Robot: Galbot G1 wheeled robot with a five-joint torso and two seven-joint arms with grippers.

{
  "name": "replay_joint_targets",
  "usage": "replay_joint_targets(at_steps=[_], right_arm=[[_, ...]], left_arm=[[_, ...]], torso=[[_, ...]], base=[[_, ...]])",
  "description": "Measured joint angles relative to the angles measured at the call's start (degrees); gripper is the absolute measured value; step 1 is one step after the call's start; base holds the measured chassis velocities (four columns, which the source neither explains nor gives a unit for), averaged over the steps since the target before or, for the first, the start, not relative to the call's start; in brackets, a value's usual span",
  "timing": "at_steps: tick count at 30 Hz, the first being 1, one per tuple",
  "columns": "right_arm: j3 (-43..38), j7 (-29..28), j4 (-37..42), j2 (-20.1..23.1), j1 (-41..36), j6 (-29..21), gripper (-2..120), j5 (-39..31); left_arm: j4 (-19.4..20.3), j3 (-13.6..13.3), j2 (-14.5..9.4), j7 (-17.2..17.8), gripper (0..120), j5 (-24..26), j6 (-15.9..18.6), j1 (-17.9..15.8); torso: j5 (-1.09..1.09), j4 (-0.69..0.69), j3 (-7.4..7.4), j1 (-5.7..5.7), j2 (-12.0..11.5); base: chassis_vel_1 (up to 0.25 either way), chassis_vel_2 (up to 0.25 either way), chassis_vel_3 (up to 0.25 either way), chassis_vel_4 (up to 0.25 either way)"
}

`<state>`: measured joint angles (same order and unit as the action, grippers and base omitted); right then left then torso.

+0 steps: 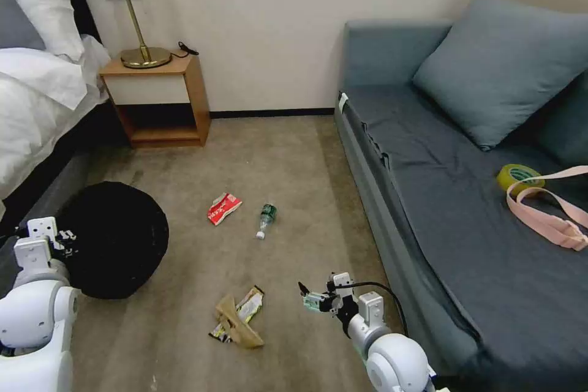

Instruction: Pick up the trash bin, then pick up the garbage on the floor and place it into the trash bin.

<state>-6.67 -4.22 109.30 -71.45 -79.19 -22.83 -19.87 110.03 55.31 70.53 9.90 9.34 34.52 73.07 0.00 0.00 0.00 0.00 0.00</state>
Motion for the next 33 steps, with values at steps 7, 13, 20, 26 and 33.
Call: replay_joint_targets(at_steps=[7, 13, 20, 26, 33], right_arm=[[1.1, 0.2, -0.4, 0.4, 0.1, 0.0, 100, 0.9], [3.3, 0.2, -0.8, 0.5, 0.8, -0.2, 100, 1.5], [7.4, 0.7, -1.8, 2.7, 4.3, -1.6, 100, 0.3], [17.1, 1.8, -6.0, 6.6, 15.1, -4.8, 100, -5.3], [31.4, 1.9, -13.7, 4.7, 27.7, -8.2, 100, -13.3]], left_arm=[[0.9, 0.7, 0.3, -0.4, 4, 0.0, -0.1, 0.9], [1.8, 2.1, 0.4, -0.6, 4, 0.6, -0.3, 2.4], [2.3, 2.3, 0.4, -0.6, 4, 0.7, -0.4, 2.7], [2.4, 2.3, -0.6, -0.5, 4, 0.6, -0.3, 1.8], [3.4, 1.3, -0.9, -0.4, 3, 0.1, 0.6, 0.5]], torso=[[0.0, 0.0, 0.0, 0.0, 0.0], [0.0, 0.0, 0.0, 0.0, 0.0], [0.0, 0.01, 0.0, 0.0, 0.0], [0.01, -0.01, 0.0, 0.0, 0.0], [0.0, 0.0, 0.0, 0.0, 0.0]], base=[[-0.125, 0.13, 0.121, -0.136], [-0.127, 0.132, 0.131, -0.135], [-0.062, 0.068, 0.059, -0.059], [0.0, 0.0, 0.0, 0.0], [0.0, 0.0, 0.0, 0.0]])
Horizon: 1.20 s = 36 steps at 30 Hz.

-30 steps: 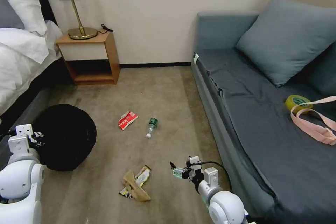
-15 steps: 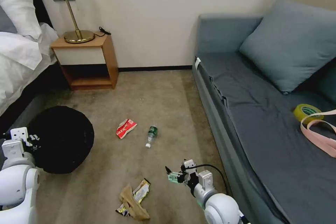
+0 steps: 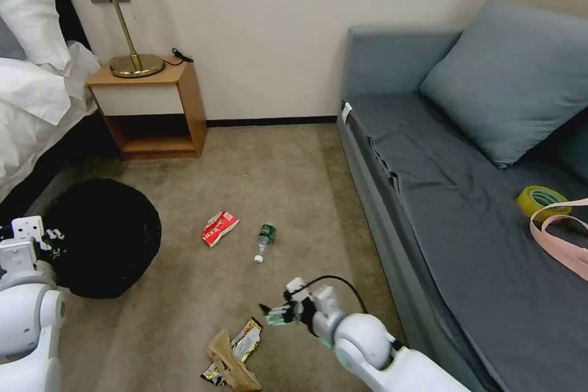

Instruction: Pick up the trash bin, then pick up the garbage on the floor and place it into the trash bin.

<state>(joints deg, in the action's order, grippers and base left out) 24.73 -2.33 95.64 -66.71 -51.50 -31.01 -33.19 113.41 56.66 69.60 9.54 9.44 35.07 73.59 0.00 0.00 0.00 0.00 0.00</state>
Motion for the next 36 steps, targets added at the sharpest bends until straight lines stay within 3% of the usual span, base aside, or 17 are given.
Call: replay_joint_targets(at_steps=[2, 5, 13, 26, 36], right_arm=[[0.7, 0.0, -0.4, -0.3, 0.6, -0.2, 100, -0.6], [9.5, -0.9, -5.7, -4.7, 8.8, -2.2, 100, -8.3], [15.6, -1.5, -13.1, -9.3, 13.4, -2.9, 100, -10.6], [18.4, -1.0, -17.2, -10.1, 13.2, -3.6, 100, -9.3], [20.6, -0.1, -17.6, -10.2, 13.6, -4.3, 100, -8.9]], left_arm=[[0.1, -0.1, 0.0, 0.0, 3, 0.0, 0.0, 0.0], [1.0, -0.7, 0.6, 0.1, 3, -0.6, 0.7, -0.1], [1.5, -0.6, 0.9, 0.2, 3, -0.6, 0.8, -0.3], [0.5, -5.1, 1.0, -0.1, 3, -2.4, 0.8, -3.0], [0.5, -5.5, 0.8, -0.3, 3, -2.8, 0.6, -2.9]], torso=[[0.0, 0.0, 0.0, 0.0, 0.0], [0.02, 0.0, 0.0, 0.0, 0.0], [0.01, -0.02, 0.0, 0.0, 0.0], [0.0, 0.0, 0.0, 0.0, 0.0], [0.0, 0.0, 0.0, 0.0, 0.0]], base=[[0.0, 0.0, 0.0, 0.0], [0.0, 0.0, 0.0, 0.0], [0.0, 0.0, 0.0, 0.0], [0.0, 0.0, 0.0, 0.0], [0.0, 0.0, 0.0, 0.0]])
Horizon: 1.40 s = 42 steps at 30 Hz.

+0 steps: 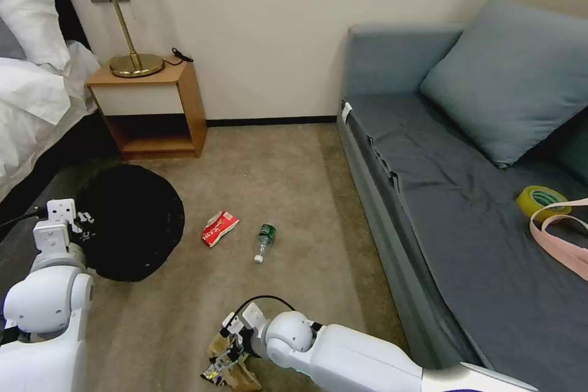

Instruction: Pick up the trash bin, then pick up the garbage on the floor and place it into the trash bin.

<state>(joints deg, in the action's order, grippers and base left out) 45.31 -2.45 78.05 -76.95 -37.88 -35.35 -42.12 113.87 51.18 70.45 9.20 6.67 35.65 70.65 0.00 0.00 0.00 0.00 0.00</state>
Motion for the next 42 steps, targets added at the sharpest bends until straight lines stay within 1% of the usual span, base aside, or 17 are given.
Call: replay_joint_targets(at_steps=[15, 18, 20, 21, 23, 24, 26, 28, 30, 32, 34, 35, 37, 38, 39, 41, 42], right_arm=[[1.4, 1.0, -3.3, -0.6, -0.7, -0.5, 100, 3.7], [1.3, 1.3, -4.3, -0.8, -0.9, -1.2, 94, 5.1], [0.9, 1.7, -4.9, -0.8, -1.1, -1.4, 83, 5.9], [0.9, 1.7, -4.9, -0.8, -1.1, -1.4, 83, 5.9], [0.6, 2.0, -5.1, -0.8, -1.3, -1.4, 74, 6.1], [0.6, 2.0, -5.1, -0.8, -1.3, -1.4, 74, 6.1], [0.4, 2.4, -5.2, -0.8, -1.5, -1.4, 62, 6.5], [0.3, 2.5, -5.2, -0.8, -1.6, -1.3, 58, 6.6], [0.0, 2.6, -5.2, -0.8, -1.7, -1.2, 47, 6.7], [0.0, 2.6, -5.2, -0.8, -1.7, -1.2, 43, 6.7], [-0.1, 2.7, -5.1, -0.7, -1.7, -1.1, 33, 6.8], [-0.1, 2.7, -5.1, -0.7, -1.7, -1.1, 33, 6.8], [-0.5, 2.7, -5.0, -0.7, -1.7, -1.1, 23, 6.8], [-0.5, 2.7, -5.0, -0.7, -1.7, -1.1, 23, 6.8], [-0.9, 2.7, -4.9, -0.7, -1.7, -1.1, 15, 6.8], [-1.7, 2.8, -4.6, -0.7, -1.5, -1.0, 7, 6.8], [-1.7, 2.8, -4.6, -0.7, -1.5, -1.0, 7, 6.8]], left_arm=[[0.3, 0.1, 0.9, -0.2, 3, -0.1, -0.4, 1.2], [0.4, 0.0, 1.1, -0.3, 3, -0.1, -0.4, 1.3], [0.4, 0.0, 1.1, -0.3, 3, -0.1, -0.5, 1.3], [0.4, 0.0, 1.1, -0.3, 3, -0.1, -0.5, 1.3], [0.4, 0.0, 1.2, -0.3, 3, -0.2, -0.5, 1.3], [0.4, 0.0, 1.2, -0.3, 3, -0.2, -0.5, 1.3], [0.4, 0.0, 1.4, -0.4, 3, -0.2, -0.6, 1.4], [0.4, 0.0, 1.5, -0.4, 3, -0.2, -0.7, 1.4], [0.4, 0.0, 1.5, -0.5, 3, -0.3, -0.8, 1.6], [0.4, 0.0, 1.5, -0.5, 3, -0.3, -0.8, 1.7], [0.4, 0.0, 1.5, -0.6, 3, -0.3, -0.8, 1.9], [0.4, 0.0, 1.5, -0.6, 3, -0.3, -0.8, 1.9], [0.4, 0.1, 1.5, -0.7, 3, -0.4, -0.9, 2.0], [0.4, 0.1, 1.5, -0.7, 3, -0.4, -0.9, 2.0], [0.4, 0.1, 1.5, -0.8, 3, -0.4, -1.0, 2.1], [0.4, 0.3, 1.5, -1.0, 3, -0.4, -1.2, 2.5], [0.4, 0.3, 1.5, -1.0, 3, -0.4, -1.2, 2.5]], torso=[[0.0, 0.0, 0.0, 0.0, 0.0], [0.0, 0.0, 0.0, 0.0, 0.0], [0.0, 0.0, 0.0, 0.0, 0.0], [0.0, 0.0, 0.0, 0.0, 0.0], [0.0, 0.0, 0.0, 0.0, 0.0], [0.0, 0.0, 0.0, 0.0, 0.0], [0.0, 0.0, 0.0, 0.0, 0.0], [0.0, 0.0, 0.0, 0.0, 0.0], [0.0, 0.0, 0.0, 0.0, 0.0], [0.0, 0.0, 0.0, 0.0, 0.0], [0.0, 0.0, 0.0, 0.0, 0.0], [0.0, 0.0, 0.0, 0.0, 0.0], [0.0, 0.0, 0.0, 0.0, 0.0], [0.0, 0.0, 0.0, 0.0, 0.0], [0.0, 0.0, 0.0, 0.0, 0.0], [0.0, 0.0, 0.0, 0.0, 0.0], [0.0, 0.0, 0.0, 0.0, 0.0]], base=[[0.0, 0.0, 0.0, 0.0], [0.0, 0.0, 0.0, 0.0], [0.0, 0.0, 0.0, 0.0], [0.0, 0.0, 0.0, 0.0], [0.0, 0.0, 0.0, 0.0], [0.0, 0.0, 0.0, 0.0], [0.0, 0.0, 0.0, 0.0], [0.0, 0.0, 0.0, 0.0], [0.0, 0.0, 0.0, 0.0], [0.0, 0.0, 0.0, 0.0], [0.0, 0.0, 0.0, 0.0], [0.0, 0.0, 0.0, 0.0], [0.0, 0.0, 0.0, 0.0], [0.0, 0.0, 0.0, 0.0], [0.0, 0.0, 0.0, 0.0], [0.0, 0.0, 0.0, 0.0], [0.0, 0.0, 0.0, 0.0]])
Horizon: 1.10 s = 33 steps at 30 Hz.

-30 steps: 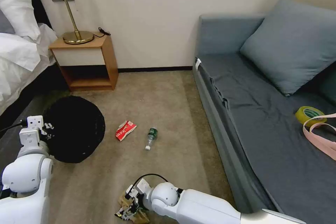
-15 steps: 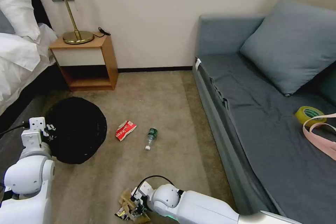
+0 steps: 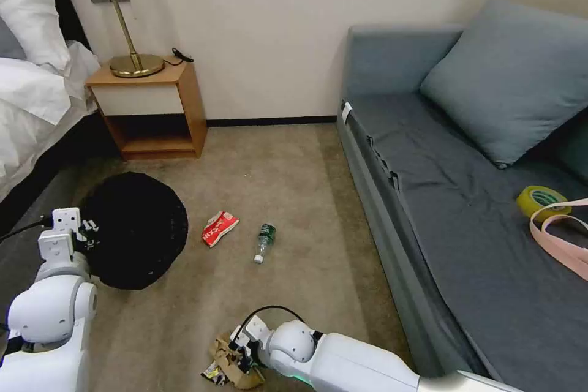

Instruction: Pick up the trash bin, then pick up the garbage on the floor and place it into the trash bin.

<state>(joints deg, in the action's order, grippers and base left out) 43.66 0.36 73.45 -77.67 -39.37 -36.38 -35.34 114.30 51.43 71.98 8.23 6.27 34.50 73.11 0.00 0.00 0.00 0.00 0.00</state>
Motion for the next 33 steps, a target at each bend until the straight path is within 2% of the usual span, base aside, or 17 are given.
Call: replay_joint_targets(at_steps=[2, 7, 17, 23, 29, 33], right_arm=[[-1.2, 0.0, 0.5, 0.2, 0.2, 0.0, 0, 0.0], [-3.5, 0.1, 2.0, 0.4, -0.2, 0.0, 0, 0.1], [-14.0, 0.6, 4.9, 0.3, -0.1, 0.2, 0, 1.3], [-22.2, 1.4, 7.2, 0.0, 2.7, 0.8, 0, 0.9], [-24.5, 3.1, 7.7, -0.9, 6.5, 2.5, 0, -0.8], [-23.8, 3.8, 8.2, -2.3, 10.2, 3.2, 0, -4.6]], left_arm=[[0.0, 0.1, -0.1, -0.2, 3, 0.0, -0.2, 0.4], [0.1, 0.4, -0.4, -0.6, 3, 0.0, -0.5, 1.0], [0.2, 0.7, -0.9, -1.3, 3, 0.2, -1.6, 2.7], [0.2, 0.4, -1.0, -1.9, 3, 0.2, -2.5, 3.7], [0.2, -0.1, -0.9, -2.6, 3, 0.2, -3.2, 4.0], [0.7, -0.6, -0.9, -2.9, 3, 0.2, -3.3, 3.9]], torso=[[0.0, 0.0, 0.0, 0.0, 0.0], [0.0, 0.0, 0.0, 0.0, 0.0], [0.0, 0.0, 0.0, 0.0, 0.0], [0.0, 0.0, 0.0, 0.0, 0.0], [0.0, 0.0, 0.0, 0.0, 0.0], [0.0, 0.0, 0.0, 0.0, 0.0]], base=[[0.0, 0.0, 0.0, 0.0], [0.0, 0.0, 0.0, 0.0], [0.0, 0.0, 0.0, 0.0], [0.0, 0.0, 0.0, 0.0], [0.0, 0.0, 0.0, 0.0], [0.0, 0.0, 0.0, 0.0]])
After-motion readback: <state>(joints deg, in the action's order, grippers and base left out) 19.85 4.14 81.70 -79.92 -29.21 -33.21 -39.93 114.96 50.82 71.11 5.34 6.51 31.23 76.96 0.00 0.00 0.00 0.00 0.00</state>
